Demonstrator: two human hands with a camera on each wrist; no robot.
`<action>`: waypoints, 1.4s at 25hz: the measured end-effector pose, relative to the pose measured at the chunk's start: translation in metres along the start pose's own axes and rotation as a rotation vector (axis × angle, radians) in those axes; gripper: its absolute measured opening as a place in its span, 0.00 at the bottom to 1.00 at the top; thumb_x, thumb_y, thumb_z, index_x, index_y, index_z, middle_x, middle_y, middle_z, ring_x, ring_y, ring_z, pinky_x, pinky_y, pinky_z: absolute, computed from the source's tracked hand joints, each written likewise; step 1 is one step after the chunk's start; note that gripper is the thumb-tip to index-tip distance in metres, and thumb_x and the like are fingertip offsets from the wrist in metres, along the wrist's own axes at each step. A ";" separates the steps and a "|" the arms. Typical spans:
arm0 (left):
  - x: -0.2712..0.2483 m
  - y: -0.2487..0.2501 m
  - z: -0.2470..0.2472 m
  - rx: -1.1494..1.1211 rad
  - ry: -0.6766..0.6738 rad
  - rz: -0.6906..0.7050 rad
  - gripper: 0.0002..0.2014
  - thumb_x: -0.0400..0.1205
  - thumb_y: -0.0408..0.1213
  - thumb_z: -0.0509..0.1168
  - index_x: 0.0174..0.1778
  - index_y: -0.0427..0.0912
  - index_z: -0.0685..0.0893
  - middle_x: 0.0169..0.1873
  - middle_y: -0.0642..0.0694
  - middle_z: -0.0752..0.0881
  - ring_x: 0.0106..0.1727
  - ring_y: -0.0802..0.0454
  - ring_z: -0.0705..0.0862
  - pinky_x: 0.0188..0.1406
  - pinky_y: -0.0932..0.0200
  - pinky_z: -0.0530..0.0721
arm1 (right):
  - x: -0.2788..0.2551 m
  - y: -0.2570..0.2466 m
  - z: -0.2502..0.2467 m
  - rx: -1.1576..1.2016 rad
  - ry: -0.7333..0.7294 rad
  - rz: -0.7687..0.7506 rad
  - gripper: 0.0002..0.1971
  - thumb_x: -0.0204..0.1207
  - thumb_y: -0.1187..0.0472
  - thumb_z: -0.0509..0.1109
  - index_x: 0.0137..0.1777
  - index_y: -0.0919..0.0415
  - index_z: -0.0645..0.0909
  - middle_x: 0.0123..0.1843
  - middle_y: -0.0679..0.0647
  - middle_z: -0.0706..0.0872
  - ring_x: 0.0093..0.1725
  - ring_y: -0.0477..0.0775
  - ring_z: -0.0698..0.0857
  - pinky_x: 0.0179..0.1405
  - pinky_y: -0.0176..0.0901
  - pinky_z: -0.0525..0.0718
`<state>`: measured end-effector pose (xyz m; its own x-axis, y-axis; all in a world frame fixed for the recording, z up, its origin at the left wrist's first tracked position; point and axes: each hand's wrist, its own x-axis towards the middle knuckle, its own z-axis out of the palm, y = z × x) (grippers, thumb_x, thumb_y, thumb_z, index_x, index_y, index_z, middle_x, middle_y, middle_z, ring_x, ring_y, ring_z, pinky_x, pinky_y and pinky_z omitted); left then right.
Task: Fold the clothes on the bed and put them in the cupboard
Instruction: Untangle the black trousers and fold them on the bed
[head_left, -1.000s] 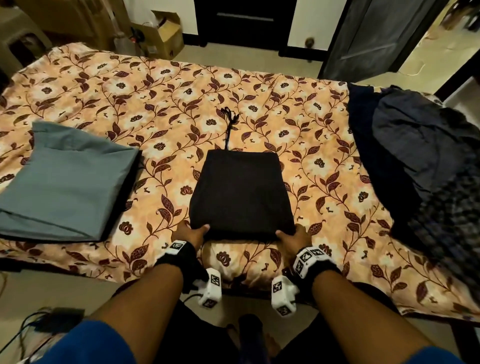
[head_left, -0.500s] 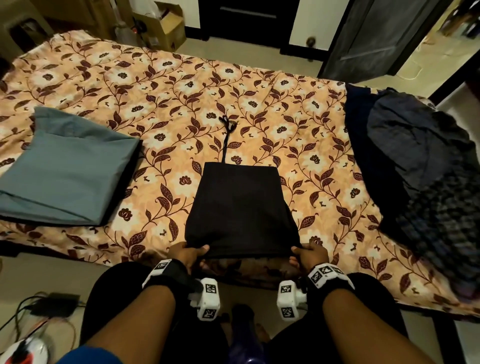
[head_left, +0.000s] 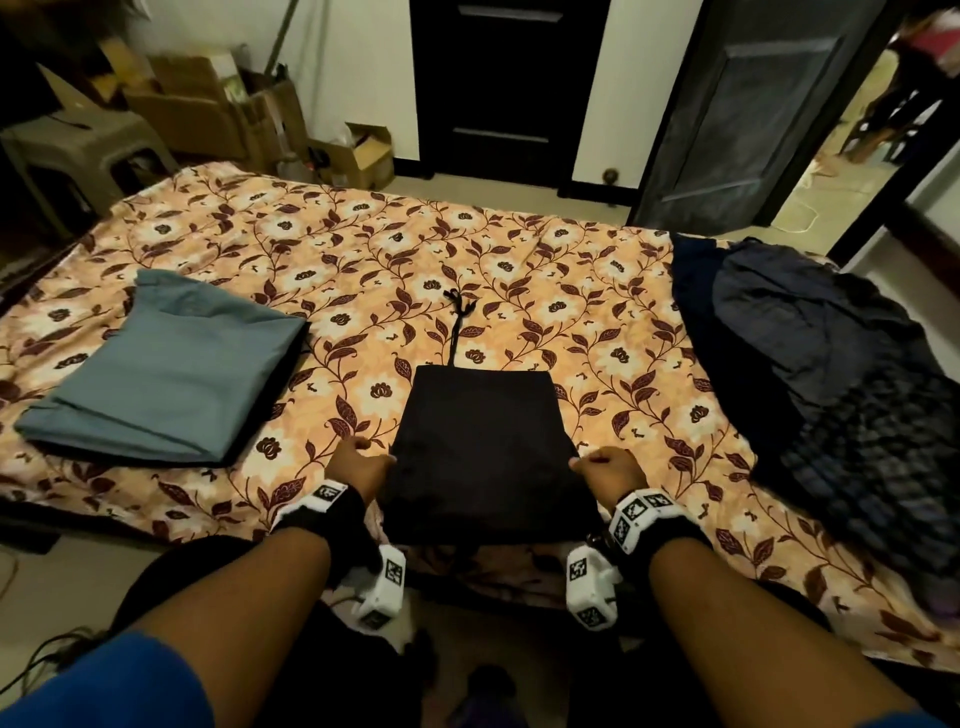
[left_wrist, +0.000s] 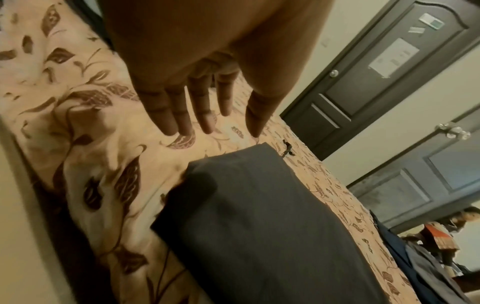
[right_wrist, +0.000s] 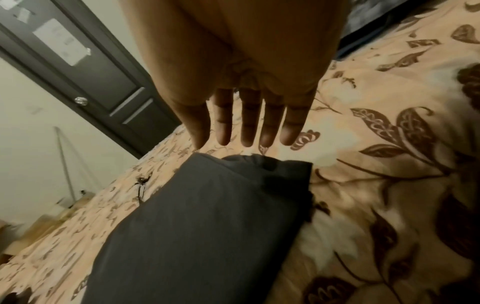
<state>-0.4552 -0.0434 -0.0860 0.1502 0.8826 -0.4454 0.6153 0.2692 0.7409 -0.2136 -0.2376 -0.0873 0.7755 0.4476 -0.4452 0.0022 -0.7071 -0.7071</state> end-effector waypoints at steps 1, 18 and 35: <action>0.012 0.011 0.002 0.013 -0.011 0.033 0.22 0.77 0.34 0.73 0.67 0.36 0.79 0.62 0.39 0.83 0.64 0.36 0.81 0.60 0.51 0.80 | 0.008 -0.008 0.000 0.011 -0.002 -0.034 0.09 0.74 0.58 0.75 0.40 0.65 0.83 0.40 0.60 0.85 0.43 0.60 0.82 0.47 0.44 0.77; 0.137 0.049 0.097 -0.266 -0.199 0.002 0.21 0.73 0.30 0.77 0.62 0.38 0.84 0.54 0.42 0.88 0.54 0.44 0.86 0.54 0.55 0.82 | 0.174 -0.054 0.073 0.094 0.050 -0.068 0.23 0.70 0.54 0.79 0.61 0.63 0.79 0.52 0.56 0.84 0.54 0.60 0.84 0.56 0.47 0.81; 0.025 0.042 -0.197 -0.550 -0.047 0.606 0.16 0.70 0.15 0.73 0.42 0.42 0.89 0.35 0.53 0.90 0.39 0.59 0.87 0.41 0.63 0.83 | -0.015 -0.319 0.099 0.132 -0.732 -0.653 0.54 0.24 0.53 0.91 0.60 0.56 0.81 0.56 0.55 0.89 0.55 0.54 0.89 0.41 0.40 0.89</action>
<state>-0.5783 0.0656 0.0329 0.3749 0.9216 0.1002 -0.0488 -0.0883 0.9949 -0.2884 0.0357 0.0899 0.0659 0.9873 -0.1447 0.1857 -0.1546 -0.9704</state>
